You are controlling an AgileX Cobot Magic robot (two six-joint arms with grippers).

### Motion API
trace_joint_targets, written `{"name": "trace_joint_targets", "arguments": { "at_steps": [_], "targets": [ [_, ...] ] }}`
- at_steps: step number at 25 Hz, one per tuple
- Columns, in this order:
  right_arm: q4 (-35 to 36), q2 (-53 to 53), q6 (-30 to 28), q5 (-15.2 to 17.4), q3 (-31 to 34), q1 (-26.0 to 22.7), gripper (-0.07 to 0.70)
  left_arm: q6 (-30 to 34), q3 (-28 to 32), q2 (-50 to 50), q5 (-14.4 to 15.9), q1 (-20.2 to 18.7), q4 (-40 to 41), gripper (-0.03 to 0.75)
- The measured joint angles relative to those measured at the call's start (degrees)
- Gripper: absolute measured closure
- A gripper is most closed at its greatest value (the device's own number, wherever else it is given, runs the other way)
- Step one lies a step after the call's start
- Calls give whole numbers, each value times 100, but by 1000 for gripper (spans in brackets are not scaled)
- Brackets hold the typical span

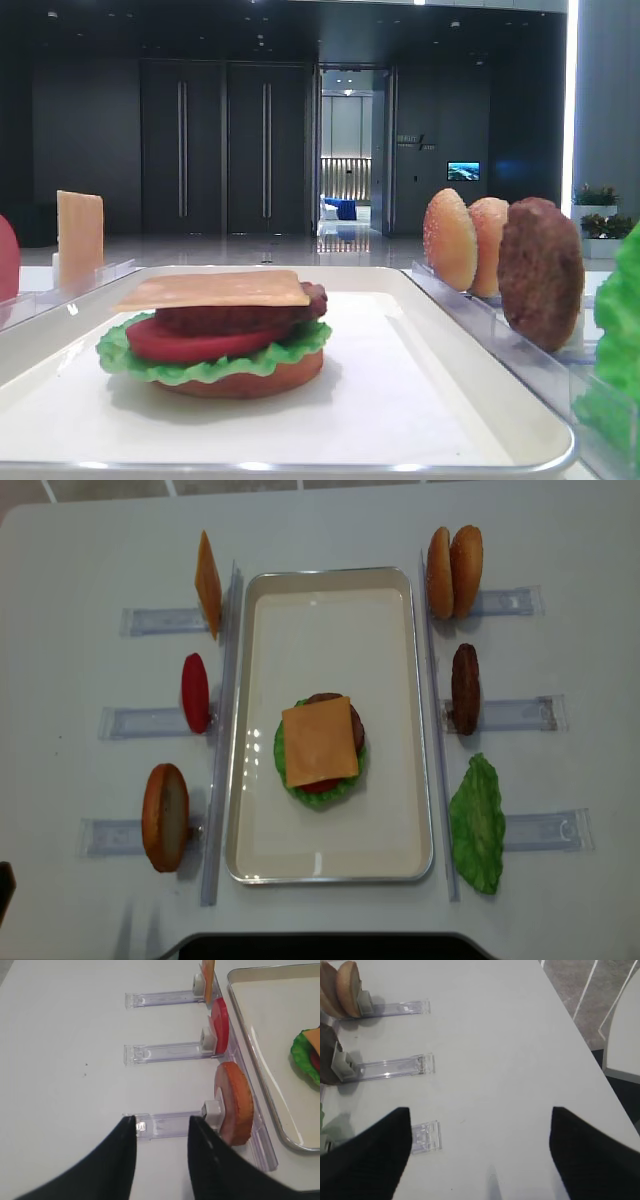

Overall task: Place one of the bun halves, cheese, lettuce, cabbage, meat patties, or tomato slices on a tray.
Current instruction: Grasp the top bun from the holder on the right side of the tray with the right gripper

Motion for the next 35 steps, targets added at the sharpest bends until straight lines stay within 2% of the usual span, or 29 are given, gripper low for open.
{"name": "trace_joint_targets", "arguments": {
  "at_steps": [5, 15, 32, 35],
  "targets": [
    [0, 0, 0, 0, 0, 0, 93, 0, 0, 0, 0, 0, 0, 502],
    [0, 0, 0, 0, 0, 0, 93, 0, 0, 0, 0, 0, 0, 555],
    [0, 0, 42, -5, 0, 0, 93, 0, 0, 0, 0, 0, 0, 564],
    [68, 285, 55, -79, -38, 0, 93, 0, 0, 0, 0, 0, 0, 564]
  ]
}}
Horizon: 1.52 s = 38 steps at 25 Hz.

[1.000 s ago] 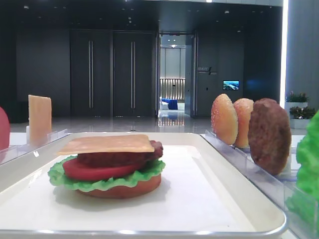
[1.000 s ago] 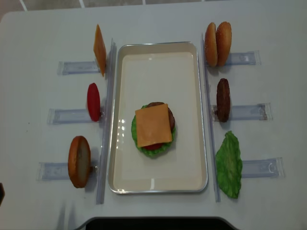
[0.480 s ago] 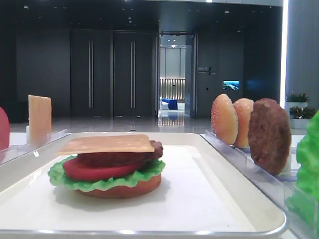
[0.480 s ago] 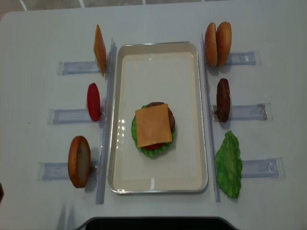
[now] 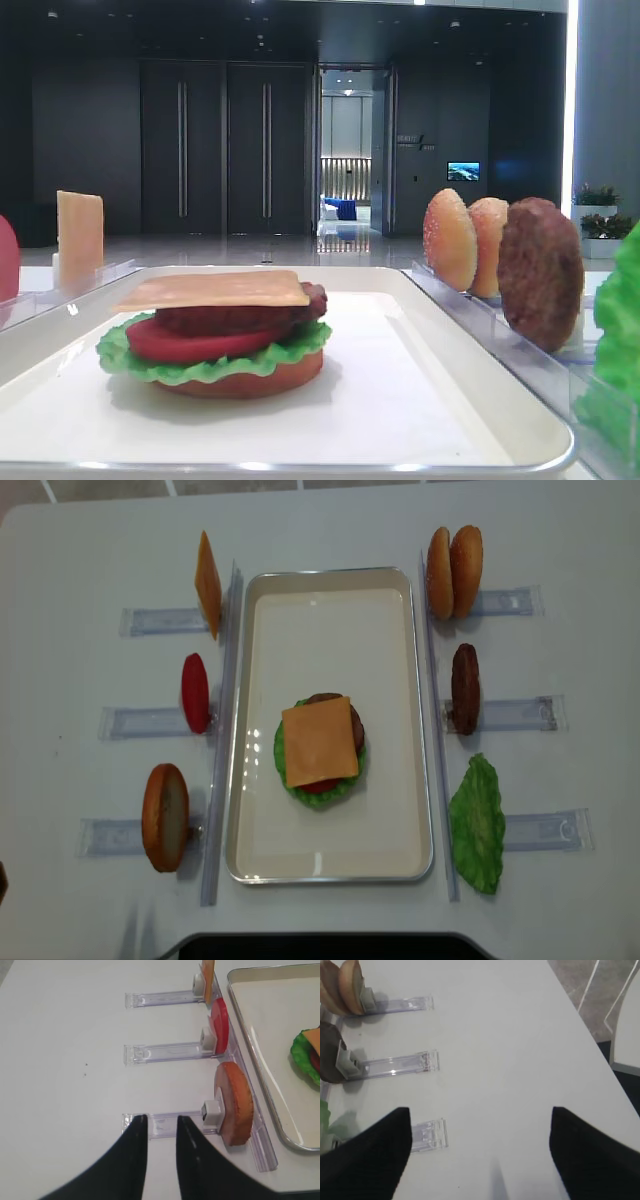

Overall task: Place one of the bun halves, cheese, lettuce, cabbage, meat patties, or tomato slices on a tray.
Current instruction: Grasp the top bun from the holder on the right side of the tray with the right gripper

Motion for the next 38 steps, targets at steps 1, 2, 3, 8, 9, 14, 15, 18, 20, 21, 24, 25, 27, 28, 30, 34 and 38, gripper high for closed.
{"name": "trace_joint_targets", "arguments": {
  "at_steps": [1, 2, 3, 8, 9, 14, 15, 18, 20, 21, 24, 25, 27, 28, 30, 34, 38],
  "targets": [
    [22, 270, 7, -72, -29, 0, 93, 0, 0, 0, 0, 0, 0, 564],
    [46, 528, 7, -220, -68, 0, 93, 0, 0, 0, 0, 0, 0, 564],
    [61, 884, 9, -407, -122, 0, 93, 0, 0, 0, 0, 0, 0, 564],
    [321, 3253, -36, -979, -723, 0, 93, 0, 0, 0, 0, 0, 0, 566],
    [369, 3726, -79, -979, -944, 0, 93, 0, 0, 0, 0, 0, 0, 565],
    [536, 6253, -339, -735, -2271, 0, 93, 0, 0, 0, 2, 0, 0, 565],
    [547, 6628, -346, -684, -2525, 0, 93, 0, 0, 0, 2, 0, 0, 565],
    [554, 7526, -351, -525, -3341, 0, 93, 0, 0, 0, 2, 0, 0, 565],
    [547, 7992, -353, -400, -3885, 0, 93, 0, 0, 0, 2, 0, 0, 565],
    [502, 8222, -357, -326, -4107, 0, 93, 0, 0, 0, 2, 0, 0, 565],
    [414, 8817, -376, -92, -4843, 0, 93, 0, 0, 0, 2, 0, 0, 565],
    [394, 9012, -395, -23, -5037, 0, 93, 0, 0, 0, 2, 0, 0, 565],
    [361, 9364, -415, 123, -5495, 0, 93, 0, 0, 0, 2, 0, 0, 565],
    [356, 9551, -429, 200, -5686, 6, 93, 0, 0, 0, 2, 0, 0, 565],
    [348, 9867, -442, 349, -6114, 48, 93, 0, 0, 0, 2, 0, 0, 565],
    [336, 10267, -437, 527, -6668, 339, 93, 0, 0, 0, 2, 0, 0, 565],
    [318, 10301, -111, 547, -6867, 997, 93, 7, 0, 0, 2, 0, 0, 565]
  ]
}}
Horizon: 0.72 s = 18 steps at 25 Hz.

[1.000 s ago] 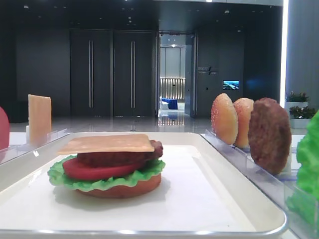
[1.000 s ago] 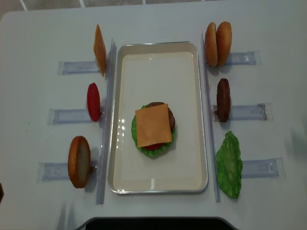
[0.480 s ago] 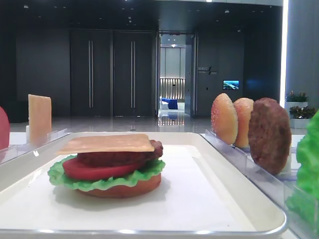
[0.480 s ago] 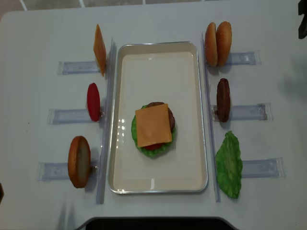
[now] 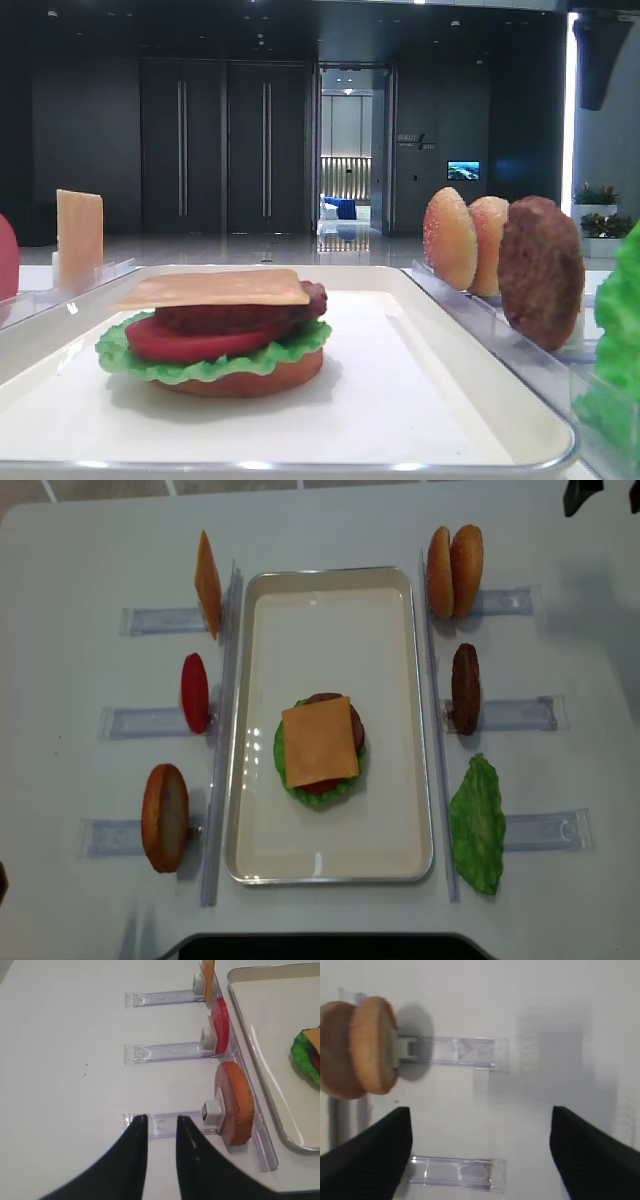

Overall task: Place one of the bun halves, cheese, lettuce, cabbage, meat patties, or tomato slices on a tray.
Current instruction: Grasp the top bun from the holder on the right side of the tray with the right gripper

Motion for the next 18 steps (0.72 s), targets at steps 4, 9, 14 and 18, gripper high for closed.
{"name": "trace_joint_targets", "arguments": {
  "at_steps": [4, 9, 14, 18],
  "targets": [
    [0, 0, 384, 0, -19, 909, 93, 13, 0, 0, 0, 0, 0, 565],
    [-285, 5, 937, -178, -19, 1995, 93, 17, 0, 0, 0, 0, 0, 566],
    [-417, 159, 1259, -553, -37, 2399, 93, 17, 0, 0, 0, 0, 0, 566],
    [-612, 402, 1372, -713, -37, 2411, 93, 17, 0, 0, 0, 0, 0, 566]
  ]
}}
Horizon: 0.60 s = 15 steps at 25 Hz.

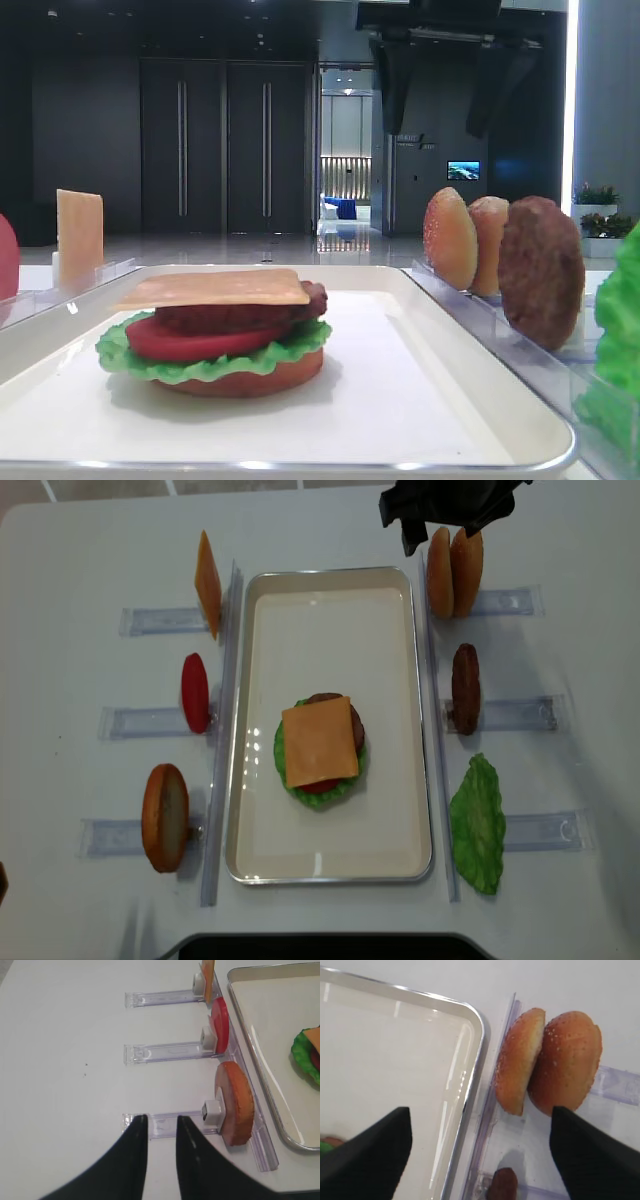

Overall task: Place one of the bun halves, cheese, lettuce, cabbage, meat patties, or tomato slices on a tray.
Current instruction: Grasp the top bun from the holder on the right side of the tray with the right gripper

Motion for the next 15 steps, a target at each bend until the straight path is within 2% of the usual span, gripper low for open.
{"name": "trace_joint_targets", "arguments": {
  "at_steps": [6, 15],
  "targets": [
    [-336, 255, 100, -342, 0, -17, 93, 0, 0, 0, 0, 0, 0, 566],
    [-421, 619, 112, -412, 0, -263, 114, 0, 0, 0, 0, 0, 0, 566]
  ]
}}
